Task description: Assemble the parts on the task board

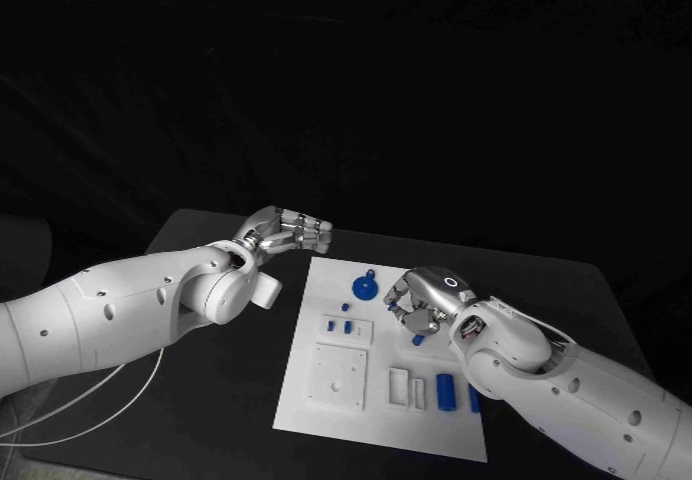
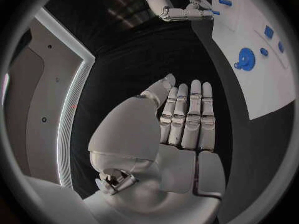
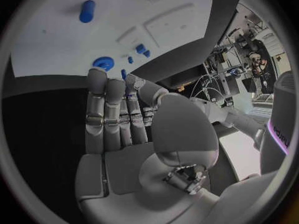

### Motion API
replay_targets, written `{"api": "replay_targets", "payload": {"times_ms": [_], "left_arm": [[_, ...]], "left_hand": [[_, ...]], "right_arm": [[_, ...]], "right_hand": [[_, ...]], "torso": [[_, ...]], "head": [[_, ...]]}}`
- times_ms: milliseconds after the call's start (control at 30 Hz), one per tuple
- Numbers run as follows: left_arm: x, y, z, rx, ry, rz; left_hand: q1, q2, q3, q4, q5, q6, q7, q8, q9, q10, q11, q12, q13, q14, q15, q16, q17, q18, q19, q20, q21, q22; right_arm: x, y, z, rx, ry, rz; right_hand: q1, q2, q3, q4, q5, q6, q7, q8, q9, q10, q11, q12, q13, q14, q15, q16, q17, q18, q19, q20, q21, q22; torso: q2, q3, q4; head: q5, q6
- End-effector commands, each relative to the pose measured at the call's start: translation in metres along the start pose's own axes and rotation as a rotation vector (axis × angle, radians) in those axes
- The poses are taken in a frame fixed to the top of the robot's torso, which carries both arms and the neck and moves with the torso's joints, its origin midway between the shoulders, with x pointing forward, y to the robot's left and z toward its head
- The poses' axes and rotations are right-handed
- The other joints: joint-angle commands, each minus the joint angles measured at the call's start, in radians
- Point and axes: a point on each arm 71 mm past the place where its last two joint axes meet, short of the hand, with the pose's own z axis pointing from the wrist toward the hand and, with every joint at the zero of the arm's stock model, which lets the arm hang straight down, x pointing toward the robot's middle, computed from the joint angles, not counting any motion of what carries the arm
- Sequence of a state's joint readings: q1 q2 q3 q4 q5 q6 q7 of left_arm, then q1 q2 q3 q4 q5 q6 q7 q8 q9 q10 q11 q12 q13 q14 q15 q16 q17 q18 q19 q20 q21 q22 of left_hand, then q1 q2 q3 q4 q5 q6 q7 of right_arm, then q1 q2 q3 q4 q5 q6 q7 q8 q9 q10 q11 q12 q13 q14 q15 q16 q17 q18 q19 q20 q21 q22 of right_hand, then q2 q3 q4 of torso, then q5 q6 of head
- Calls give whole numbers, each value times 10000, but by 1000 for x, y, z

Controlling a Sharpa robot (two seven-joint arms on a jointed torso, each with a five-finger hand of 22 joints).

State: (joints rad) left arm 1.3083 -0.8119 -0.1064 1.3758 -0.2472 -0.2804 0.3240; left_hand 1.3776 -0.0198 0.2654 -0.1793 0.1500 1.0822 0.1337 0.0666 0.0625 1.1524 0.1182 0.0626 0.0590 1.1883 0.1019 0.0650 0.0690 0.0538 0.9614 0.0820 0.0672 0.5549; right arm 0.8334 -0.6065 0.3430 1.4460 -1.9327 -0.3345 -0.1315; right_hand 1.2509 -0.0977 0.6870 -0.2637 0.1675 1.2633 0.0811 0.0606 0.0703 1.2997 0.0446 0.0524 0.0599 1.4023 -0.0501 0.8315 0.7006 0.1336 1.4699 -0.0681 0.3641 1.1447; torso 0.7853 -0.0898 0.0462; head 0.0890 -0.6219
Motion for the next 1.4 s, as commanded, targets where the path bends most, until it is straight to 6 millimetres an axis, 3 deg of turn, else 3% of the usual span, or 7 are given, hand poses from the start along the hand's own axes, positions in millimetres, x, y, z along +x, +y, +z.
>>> {"api": "replay_targets", "payload": {"times_ms": [33, 200, 367, 467, 733, 1033, 1400], "left_arm": [[2, -3, 3, 138, -182, -34], [5, -6, 7, 209, -319, -62], [7, -8, 10, 266, -415, -89], [8, -9, 11, 276, -440, -125], [10, -9, 12, 292, -463, -156], [11, -10, 14, 300, -425, -193], [12, -10, 14, 284, -359, -245]], "left_hand": [[-3, 43, -63, 17, 7, 19, -12, 10, 3, -34, -1, -32, -10, -17, 16, -27, 12, 10, 70, 3, 48, -13], [6, 38, -71, 26, 11, 24, -15, 10, 4, -29, -3, -33, -10, -15, 15, -26, 12, 13, 72, 4, 46, -20], [24, 30, -75, 34, 11, 39, -18, 13, 4, -10, -10, -33, -10, -22, 15, -26, 11, 14, 71, 6, 44, -28], [24, 30, -75, 34, 11, 39, -18, 13, 4, -10, -10, -33, -10, -22, 15, -26, 11, 14, 71, 6, 44, -28], [36, 26, -84, 67, 9, 41, -18, 9, 4, -3, -11, -33, -10, -31, 17, -27, 10, 20, 86, 7, 46, -46], [43, 27, -86, 87, 12, 46, -18, 10, 4, 1, -11, -33, -10, -31, 19, -26, 11, 26, 95, 8, 46, -59], [46, 26, -91, 97, 8, 46, -20, 10, 3, 1, -12, -33, -10, -32, 18, -26, 11, 36, 115, 3, 54, -61]], "right_arm": [[4, 11, 1, -340, 13, 458], [20, 26, 2, -664, 262, 385], [37, 37, 2, -869, 619, 247], [45, 42, 1, -973, 763, 207], [62, 51, 0, -1116, 1265, 68], [77, 58, -5, -1213, 1586, 75], [87, 58, -11, -1206, 1718, -99]], "right_hand": [[-11, 31, -46, -27, 85, 27, 6, 31, 7, 337, -88, 63, 9, 11, -71, -69, 18, 239, 122, -97, -76, 17], [-17, 44, -60, -34, 131, 19, 6, 32, 8, 328, -85, 64, 9, 11, -69, -80, 23, 250, 127, -93, -100, 29], [-31, 65, -59, -50, 167, 3, 10, 32, 7, 308, -80, 65, 9, 12, -66, -90, 31, 268, 136, -91, -129, 48], [-43, 69, -59, -64, 186, 6, 9, 34, 8, 307, -79, 64, 9, 17, -66, -93, 35, 277, 147, -86, -142, 62], [-79, 76, -66, -82, 305, -5, 13, 32, 7, 291, -74, 64, 8, 20, -66, -103, 41, 298, 165, -87, -181, 84], [-90, 89, -85, -101, 327, 2, 10, 35, 9, 295, -77, 65, 8, 27, -66, -109, 47, 306, 189, -80, -222, 106], [-90, 89, -85, -101, 327, 2, 10, 35, 9, 295, -77, 65, 8, 27, -66, -109, 47, 306, 189, -80, -222, 106]], "torso": [[-4, -19, 2], [-4, -32, 36], [5, -15, 32], [5, -18, 31], [8, -12, -6], [9, 11, 5], [10, 11, -7]], "head": [[323, -15], [645, -62], [914, -143], [1005, -189], [1061, -295], [1141, -433], [1165, -501]]}}
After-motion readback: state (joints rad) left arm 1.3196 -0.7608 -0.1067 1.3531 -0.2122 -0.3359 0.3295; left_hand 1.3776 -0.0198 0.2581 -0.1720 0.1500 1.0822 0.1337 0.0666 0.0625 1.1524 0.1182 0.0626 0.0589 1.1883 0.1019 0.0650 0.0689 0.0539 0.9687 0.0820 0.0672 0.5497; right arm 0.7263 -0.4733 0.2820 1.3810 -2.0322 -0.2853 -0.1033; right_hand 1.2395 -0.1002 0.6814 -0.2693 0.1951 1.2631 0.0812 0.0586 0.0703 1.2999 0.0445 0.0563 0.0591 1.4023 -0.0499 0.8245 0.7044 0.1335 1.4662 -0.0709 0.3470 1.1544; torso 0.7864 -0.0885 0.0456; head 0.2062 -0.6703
